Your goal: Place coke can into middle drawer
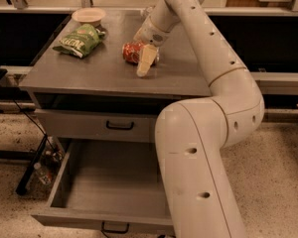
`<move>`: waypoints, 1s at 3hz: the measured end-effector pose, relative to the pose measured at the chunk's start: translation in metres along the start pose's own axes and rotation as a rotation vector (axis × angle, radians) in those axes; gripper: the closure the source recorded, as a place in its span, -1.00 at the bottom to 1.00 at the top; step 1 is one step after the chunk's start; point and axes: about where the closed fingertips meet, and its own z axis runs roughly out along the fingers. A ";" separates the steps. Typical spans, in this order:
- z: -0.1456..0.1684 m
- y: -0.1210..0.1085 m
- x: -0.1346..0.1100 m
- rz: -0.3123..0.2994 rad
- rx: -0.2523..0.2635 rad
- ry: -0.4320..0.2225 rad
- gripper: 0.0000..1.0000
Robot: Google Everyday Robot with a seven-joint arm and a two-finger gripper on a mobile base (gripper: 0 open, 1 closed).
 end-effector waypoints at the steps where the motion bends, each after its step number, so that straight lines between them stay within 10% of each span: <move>1: 0.000 0.000 0.000 0.000 0.000 0.000 -0.49; 3: 0.000 0.000 0.000 0.000 0.000 0.000 0.47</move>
Offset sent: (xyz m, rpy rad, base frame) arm 0.0002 0.0002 -0.0002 0.0002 -0.0001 0.0000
